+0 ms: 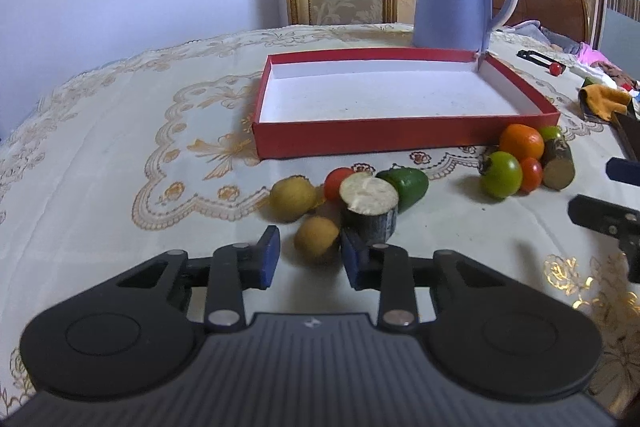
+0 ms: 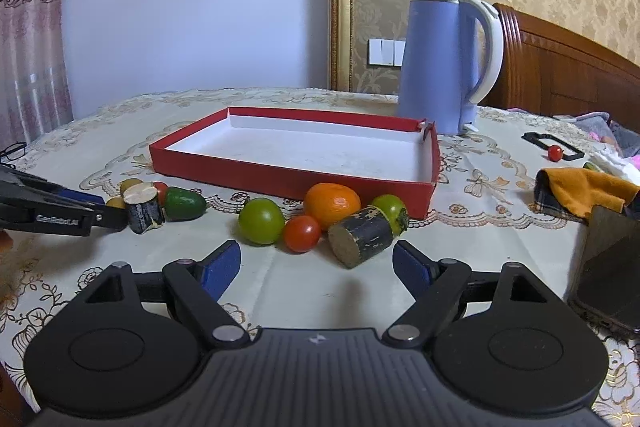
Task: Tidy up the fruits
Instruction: 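Lower the left tool onto a brown longan and close on it, then drop the longan in the tray with the left tool while the right tool grasps the dark cylinder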
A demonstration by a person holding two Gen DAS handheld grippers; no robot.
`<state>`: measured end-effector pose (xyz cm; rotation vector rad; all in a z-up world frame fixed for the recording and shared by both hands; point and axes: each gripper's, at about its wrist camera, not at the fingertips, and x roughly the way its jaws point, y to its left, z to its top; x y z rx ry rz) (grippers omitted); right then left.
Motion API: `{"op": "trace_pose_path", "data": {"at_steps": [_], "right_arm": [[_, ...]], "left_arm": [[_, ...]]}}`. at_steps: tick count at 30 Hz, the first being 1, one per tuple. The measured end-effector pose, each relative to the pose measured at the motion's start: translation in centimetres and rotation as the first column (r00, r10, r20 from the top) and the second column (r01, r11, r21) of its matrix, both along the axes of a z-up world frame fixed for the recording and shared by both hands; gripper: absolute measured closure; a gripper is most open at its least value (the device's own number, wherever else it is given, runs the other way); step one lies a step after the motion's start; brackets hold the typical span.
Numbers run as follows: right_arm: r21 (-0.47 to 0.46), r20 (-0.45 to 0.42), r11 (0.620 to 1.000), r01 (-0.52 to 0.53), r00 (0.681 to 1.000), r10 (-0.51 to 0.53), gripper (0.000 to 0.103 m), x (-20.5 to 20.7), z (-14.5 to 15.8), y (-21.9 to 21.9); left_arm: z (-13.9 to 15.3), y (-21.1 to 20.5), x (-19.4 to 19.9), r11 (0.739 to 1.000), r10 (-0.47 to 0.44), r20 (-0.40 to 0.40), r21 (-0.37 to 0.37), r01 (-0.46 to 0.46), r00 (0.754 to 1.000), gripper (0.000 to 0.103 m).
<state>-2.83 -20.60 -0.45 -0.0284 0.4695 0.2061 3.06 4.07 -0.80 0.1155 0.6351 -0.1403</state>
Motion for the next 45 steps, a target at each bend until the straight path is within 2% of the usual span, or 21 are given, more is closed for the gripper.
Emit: {"op": "trace_pose_path", "data": {"at_steps": [1,7,12,17,20,23,28,32,35,39,45], "right_arm": [[-0.004,0.0,1.0,0.0,1.0,0.0,0.019,0.0,0.0,0.0],[-0.014,-0.005,1.0,0.001,1.0,-0.001,0.019,0.3,-0.2,0.0],[-0.028,-0.021,1.0,-0.008,1.0,0.008,0.019,0.4,-0.3,-0.6],[-0.036,-0.04,0.999,0.008,0.999,-0.009,0.019,1.5,-0.3,-2.1],[-0.042,-0.047,0.999,-0.021,0.999,0.019,0.025,2.3,-0.3,-2.4],[-0.09,-0.045,0.994,-0.057,0.998,0.053,0.032,3.2,-0.2,-2.3],[-0.082,-0.094,0.985,-0.151,0.985,0.143,0.052,5.0,-0.4,-2.5],[-0.092,-0.104,0.981,-0.173,0.981,0.163,0.055,6.2,-0.6,-2.8],[-0.04,-0.151,0.982,-0.182,0.973,0.175,0.056,7.3,-1.1,-3.5],[-0.078,-0.13,0.98,-0.183,0.976,0.172,0.058,6.2,-0.9,-3.2],[-0.065,-0.098,0.984,-0.168,0.982,0.161,0.058,5.0,-0.5,-3.5]], "left_arm": [[-0.1,0.1,0.2,1.0,-0.003,-0.006,-0.007,0.003,1.0,0.08],[-0.2,0.1,-0.1,1.0,-0.015,0.016,-0.011,0.015,1.0,0.08],[0.9,0.2,-1.3,1.0,-0.005,0.07,-0.012,0.006,0.998,0.08],[1.6,0.3,-1.7,1.0,-0.002,0.084,-0.016,0.004,0.996,0.08],[1.4,0.1,-1.7,1.0,-0.004,0.071,-0.016,0.005,0.997,0.08],[1.2,0.0,-1.8,1.0,-0.003,0.065,-0.016,0.004,0.998,0.08],[1.3,-0.1,-1.8,1.0,-0.001,0.068,-0.014,0.002,0.998,0.08],[1.1,-0.5,-1.7,1.0,-0.006,0.059,-0.011,0.006,0.998,0.08],[1.1,-0.8,-1.7,1.0,-0.009,0.059,-0.009,0.01,0.998,0.08],[1.5,-1.0,-1.6,1.0,-0.012,0.067,-0.004,0.013,0.998,0.08],[2.9,-2.5,-0.3,0.999,-0.037,0.094,0.012,0.036,0.995,0.08]]}}
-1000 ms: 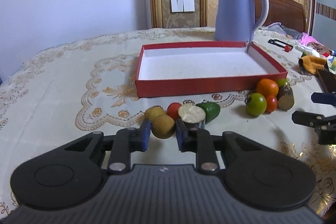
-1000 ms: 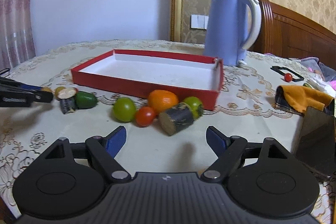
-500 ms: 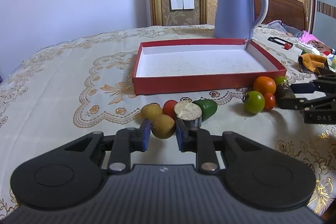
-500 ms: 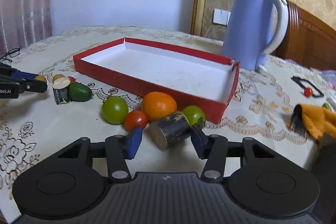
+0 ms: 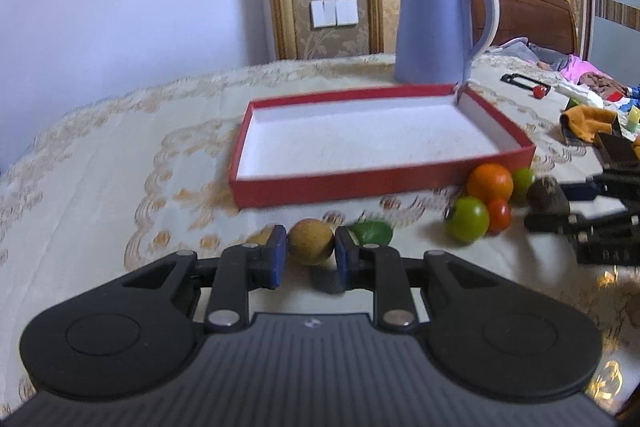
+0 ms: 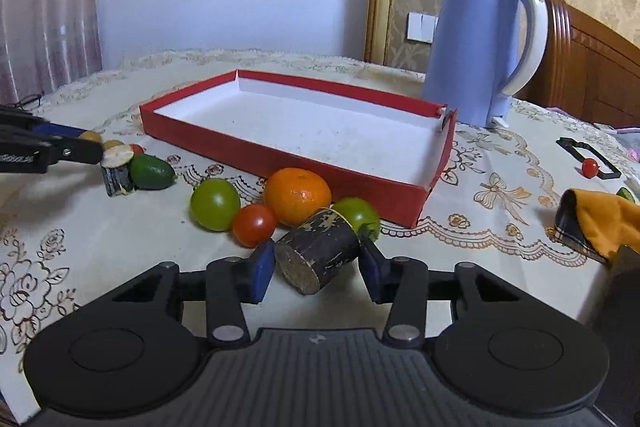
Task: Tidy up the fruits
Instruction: 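Drop the longan in the tray with the left tool while the right tool grasps the dark cylinder, then carry the dark wooden cylinder into the tray and open the right tool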
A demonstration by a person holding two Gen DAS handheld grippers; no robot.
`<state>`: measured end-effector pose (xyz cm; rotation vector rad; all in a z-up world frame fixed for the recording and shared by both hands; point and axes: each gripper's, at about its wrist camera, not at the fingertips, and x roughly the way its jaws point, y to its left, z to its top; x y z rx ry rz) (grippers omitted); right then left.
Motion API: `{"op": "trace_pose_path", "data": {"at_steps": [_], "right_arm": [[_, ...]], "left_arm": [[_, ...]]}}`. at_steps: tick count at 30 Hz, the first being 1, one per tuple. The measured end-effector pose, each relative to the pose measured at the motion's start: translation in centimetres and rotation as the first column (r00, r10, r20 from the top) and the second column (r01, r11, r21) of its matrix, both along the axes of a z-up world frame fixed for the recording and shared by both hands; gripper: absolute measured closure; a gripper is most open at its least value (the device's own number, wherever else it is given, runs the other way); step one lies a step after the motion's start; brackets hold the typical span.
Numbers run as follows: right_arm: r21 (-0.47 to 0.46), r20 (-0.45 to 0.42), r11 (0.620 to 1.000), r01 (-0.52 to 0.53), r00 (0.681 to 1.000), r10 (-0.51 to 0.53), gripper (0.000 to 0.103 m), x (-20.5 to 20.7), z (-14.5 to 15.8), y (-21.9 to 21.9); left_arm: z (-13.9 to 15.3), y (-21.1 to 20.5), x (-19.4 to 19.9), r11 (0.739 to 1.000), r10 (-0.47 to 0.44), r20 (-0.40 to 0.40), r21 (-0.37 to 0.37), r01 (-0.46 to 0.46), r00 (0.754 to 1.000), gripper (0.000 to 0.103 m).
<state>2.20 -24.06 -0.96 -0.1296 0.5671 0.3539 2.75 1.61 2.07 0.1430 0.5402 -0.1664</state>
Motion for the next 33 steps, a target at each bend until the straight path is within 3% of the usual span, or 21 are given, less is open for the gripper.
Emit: {"op": "trace_pose_path", "data": {"at_steps": [6,15,21,26,30,33], "right_arm": [[0.028,0.025,1.0,0.0,1.0,-0.001,0.058,-1.2,0.3,-0.2],[0.096,0.06,0.995,0.011,0.998,-0.017,0.058,-3.1,0.9,-0.7],[0.135,0.076,0.991,-0.007,0.997,-0.003,0.058,-3.9,1.4,-0.6],[0.157,0.085,0.988,-0.014,0.996,0.001,0.058,-4.4,1.6,-0.8],[0.167,0.087,0.986,-0.009,0.996,-0.005,0.058,-4.5,1.6,-1.0],[0.171,0.083,0.985,-0.005,0.997,-0.009,0.058,-4.4,1.5,-1.1]], "left_arm": [[1.3,-1.8,3.5,0.999,-0.023,-0.014,-0.023,0.023,1.0,0.08],[2.6,-5.5,11.4,0.998,0.007,-0.008,0.064,-0.006,1.0,0.08],[1.5,-6.5,16.8,0.996,0.045,-0.071,0.076,-0.04,0.996,0.08],[0.1,-7.1,18.6,0.99,0.077,-0.088,0.121,-0.066,0.993,0.079],[0.0,-7.3,17.7,0.985,0.092,-0.049,0.15,-0.083,0.995,0.049],[0.5,-7.1,16.6,0.979,0.1,-0.012,0.178,-0.097,0.995,0.048]]}}
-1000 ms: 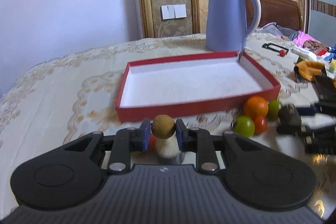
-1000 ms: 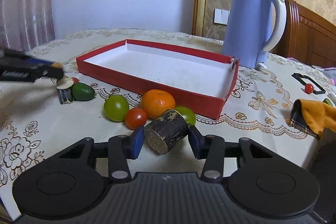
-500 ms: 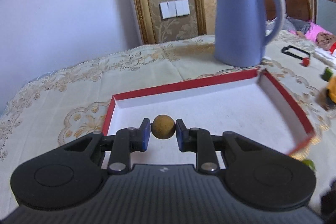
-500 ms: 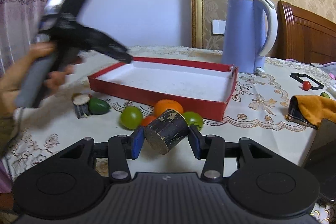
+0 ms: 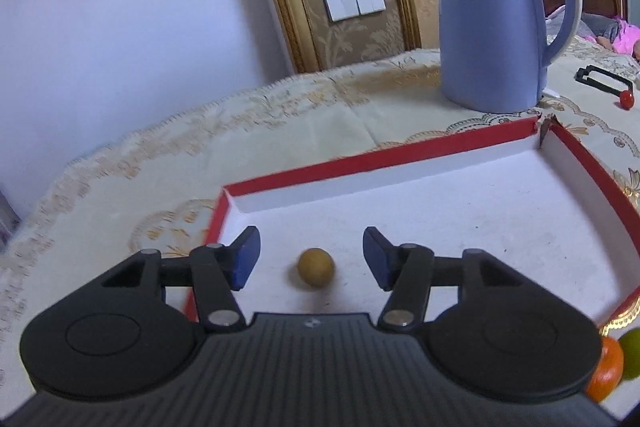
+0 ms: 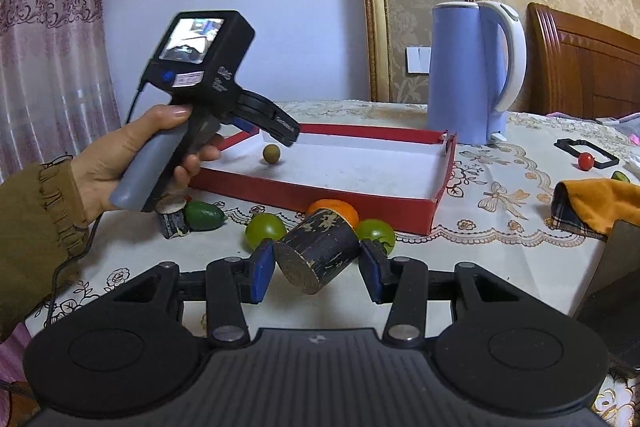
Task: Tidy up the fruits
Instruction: 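Carry the dark wooden cylinder into the tray and open the right tool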
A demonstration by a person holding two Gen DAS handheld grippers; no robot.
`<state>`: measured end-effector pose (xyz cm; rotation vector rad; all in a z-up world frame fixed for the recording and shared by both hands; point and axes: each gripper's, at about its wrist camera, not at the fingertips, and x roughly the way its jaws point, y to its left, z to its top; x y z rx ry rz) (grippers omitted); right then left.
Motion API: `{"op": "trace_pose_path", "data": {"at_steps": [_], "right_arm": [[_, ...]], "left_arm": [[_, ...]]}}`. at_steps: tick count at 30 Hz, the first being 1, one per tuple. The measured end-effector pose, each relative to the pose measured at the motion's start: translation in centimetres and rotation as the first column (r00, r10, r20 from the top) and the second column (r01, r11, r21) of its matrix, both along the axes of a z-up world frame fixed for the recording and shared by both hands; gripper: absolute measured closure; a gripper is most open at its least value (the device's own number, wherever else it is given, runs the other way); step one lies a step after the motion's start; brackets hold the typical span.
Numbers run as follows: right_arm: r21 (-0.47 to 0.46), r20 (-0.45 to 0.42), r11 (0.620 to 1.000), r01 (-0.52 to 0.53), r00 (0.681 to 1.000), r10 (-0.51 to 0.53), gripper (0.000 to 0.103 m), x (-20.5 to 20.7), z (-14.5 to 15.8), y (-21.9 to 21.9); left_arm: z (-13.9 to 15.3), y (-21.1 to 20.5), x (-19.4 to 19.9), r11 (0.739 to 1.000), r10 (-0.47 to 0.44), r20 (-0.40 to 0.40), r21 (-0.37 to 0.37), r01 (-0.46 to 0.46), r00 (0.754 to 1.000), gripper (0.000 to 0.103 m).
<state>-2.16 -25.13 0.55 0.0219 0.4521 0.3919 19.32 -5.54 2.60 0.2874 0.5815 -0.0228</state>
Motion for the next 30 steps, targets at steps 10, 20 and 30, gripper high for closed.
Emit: {"op": "trace_pose_path", "data": {"at_steps": [10,20,30], "right_arm": [[0.007,0.003,1.0,-0.002,1.0,0.002,0.058,0.6,0.3,0.6],[-0.012,0.027,1.0,0.014,1.0,-0.014,0.058,1.8,1.5,0.6],[-0.082,0.025,0.995,0.052,0.998,-0.05,0.058,6.3,2.1,1.6]], "left_arm": [[4.2,4.1,-8.8,0.996,0.044,0.13,-0.085,-0.033,0.99,0.022],[1.8,9.2,-15.0,0.973,0.164,0.126,-0.182,-0.14,0.978,0.015],[-1.8,11.8,-17.2,0.958,0.17,0.037,-0.239,-0.156,0.985,0.014]]}}
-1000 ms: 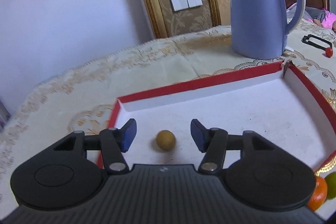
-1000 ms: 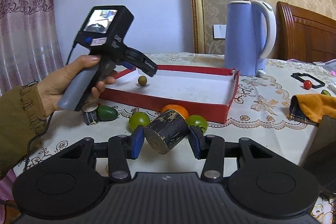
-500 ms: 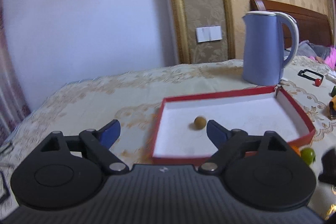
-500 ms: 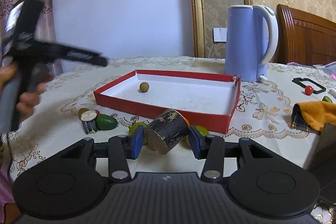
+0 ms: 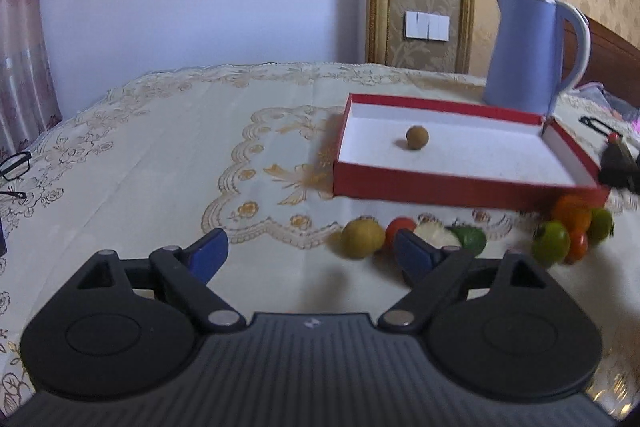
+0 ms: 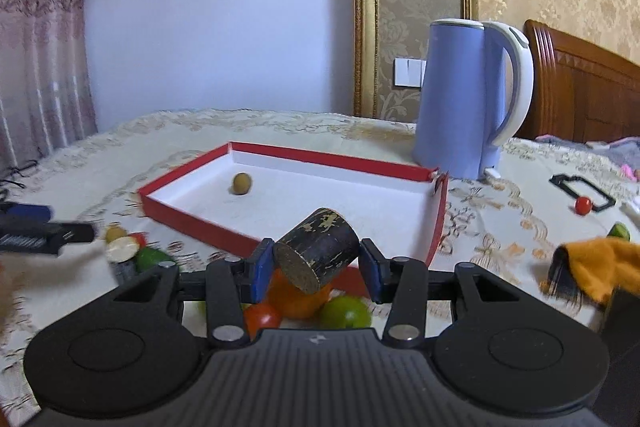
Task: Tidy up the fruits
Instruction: 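Carry the dark wooden cylinder into the tray and open the right tool, then close the left tool on the second brown longan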
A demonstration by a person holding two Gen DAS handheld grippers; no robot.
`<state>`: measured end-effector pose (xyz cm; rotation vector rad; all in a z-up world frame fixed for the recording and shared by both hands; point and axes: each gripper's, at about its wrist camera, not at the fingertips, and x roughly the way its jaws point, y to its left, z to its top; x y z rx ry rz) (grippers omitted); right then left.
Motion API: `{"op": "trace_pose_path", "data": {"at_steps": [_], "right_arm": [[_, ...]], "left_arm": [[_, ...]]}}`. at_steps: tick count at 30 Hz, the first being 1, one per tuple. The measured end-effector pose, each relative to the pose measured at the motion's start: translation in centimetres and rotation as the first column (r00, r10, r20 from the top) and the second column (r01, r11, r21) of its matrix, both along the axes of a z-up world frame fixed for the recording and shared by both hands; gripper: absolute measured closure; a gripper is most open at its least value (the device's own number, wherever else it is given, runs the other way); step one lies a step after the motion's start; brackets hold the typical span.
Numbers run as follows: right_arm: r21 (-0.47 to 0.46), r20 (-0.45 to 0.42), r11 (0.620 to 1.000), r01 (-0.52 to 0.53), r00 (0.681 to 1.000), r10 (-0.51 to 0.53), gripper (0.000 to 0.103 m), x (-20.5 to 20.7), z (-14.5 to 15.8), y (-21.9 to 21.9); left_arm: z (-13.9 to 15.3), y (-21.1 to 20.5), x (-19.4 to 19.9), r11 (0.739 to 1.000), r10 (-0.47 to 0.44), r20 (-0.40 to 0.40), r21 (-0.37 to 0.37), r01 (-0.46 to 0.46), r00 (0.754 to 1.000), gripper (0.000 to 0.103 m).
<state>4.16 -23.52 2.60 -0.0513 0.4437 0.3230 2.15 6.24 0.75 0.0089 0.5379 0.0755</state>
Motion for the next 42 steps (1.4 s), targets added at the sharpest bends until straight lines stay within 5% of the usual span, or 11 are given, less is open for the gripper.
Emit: {"op": "trace_pose_path", "data": {"at_steps": [13,22,27,35,37,42], "right_arm": [[-0.018,-0.112,0.993,0.119,0.986,-0.12,0.058,11.1,-0.7,-0.3],[-0.063,-0.17,0.982,0.178,0.968,-0.186,0.056,14.7,-2.3,0.1],[-0.002,-0.137,0.984,0.178,0.975,-0.177,0.05,12.2,-0.9,-0.9],[0.067,-0.039,0.992,0.111,0.993,-0.109,0.042,3.5,0.1,-2.0],[0.106,-0.006,0.989,0.105,0.994,-0.105,0.033,1.2,0.1,-2.2],[0.168,0.015,0.98,0.108,0.994,-0.112,0.032,-2.2,-0.6,-2.0]], "left_arm": [[-1.3,0.6,0.2,1.0,-0.023,-0.033,0.015,0.024,0.999,0.013],[-1.6,0.4,0.2,0.999,-0.023,-0.04,0.035,0.025,0.999,0.013],[-1.5,1.0,0.5,0.999,-0.051,-0.052,-0.004,0.051,0.997,0.013],[-1.3,0.1,1.2,0.993,-0.092,-0.04,0.069,0.095,0.995,0.016],[-1.4,-0.3,1.6,0.99,-0.115,-0.05,0.077,0.118,0.992,0.021],[-1.8,-1.1,2.9,0.982,-0.155,-0.092,0.096,0.163,0.984,0.039]]}}
